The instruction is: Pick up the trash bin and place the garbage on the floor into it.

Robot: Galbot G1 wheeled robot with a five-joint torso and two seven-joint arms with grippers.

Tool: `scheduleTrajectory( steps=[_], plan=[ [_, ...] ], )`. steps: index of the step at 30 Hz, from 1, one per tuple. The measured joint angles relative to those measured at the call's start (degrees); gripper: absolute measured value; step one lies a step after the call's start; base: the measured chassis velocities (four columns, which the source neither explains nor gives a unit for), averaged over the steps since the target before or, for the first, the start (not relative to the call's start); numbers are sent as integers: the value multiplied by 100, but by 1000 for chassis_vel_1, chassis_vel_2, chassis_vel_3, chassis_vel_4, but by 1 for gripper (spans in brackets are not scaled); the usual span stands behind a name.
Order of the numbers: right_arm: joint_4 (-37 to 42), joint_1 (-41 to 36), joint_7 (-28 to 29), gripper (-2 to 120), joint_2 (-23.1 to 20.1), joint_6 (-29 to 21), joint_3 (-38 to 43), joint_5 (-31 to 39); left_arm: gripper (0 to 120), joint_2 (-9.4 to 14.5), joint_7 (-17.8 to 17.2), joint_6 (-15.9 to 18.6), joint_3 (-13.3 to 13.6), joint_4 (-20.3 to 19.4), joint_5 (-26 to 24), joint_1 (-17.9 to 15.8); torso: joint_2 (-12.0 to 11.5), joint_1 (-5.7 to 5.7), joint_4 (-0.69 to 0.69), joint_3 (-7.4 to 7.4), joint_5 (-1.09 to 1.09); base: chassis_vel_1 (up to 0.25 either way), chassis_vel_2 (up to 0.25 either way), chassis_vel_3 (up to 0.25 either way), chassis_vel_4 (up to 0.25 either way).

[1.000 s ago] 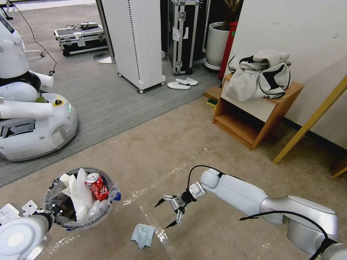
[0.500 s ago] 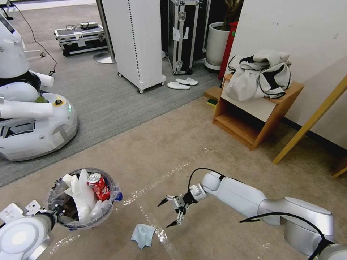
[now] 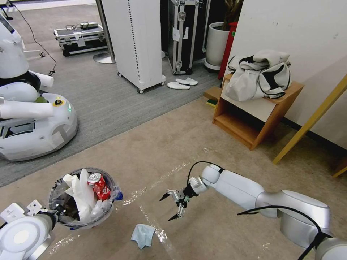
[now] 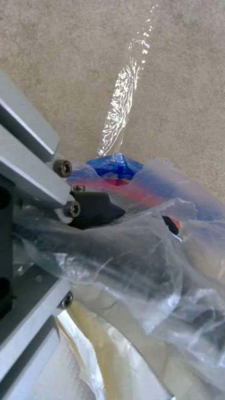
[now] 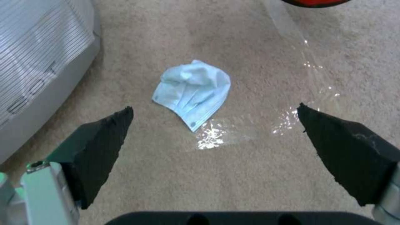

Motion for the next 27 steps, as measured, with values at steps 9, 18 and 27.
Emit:
scheduleTrajectory(
  steps=[9, 18, 27],
  plan=[
    [-164, 129, -115, 100, 112, -64, -119, -48, 0, -22, 25, 4, 1, 9, 24, 4, 0, 0, -1, 0, 0, 0, 0, 0, 0],
    [-443, 317, -166, 100, 271, -64, -113, 7, 0, -27, 59, 8, 30, 60, 41, -46, 0, 0, -1, 0, 0, 0, 0, 0, 0],
    [-793, 427, -203, 100, 564, -7, -92, -77, 0, -10, 72, 8, 14, 90, 47, -54, -1, 0, 0, 0, 0, 0, 0, 0, 0]
  ],
)
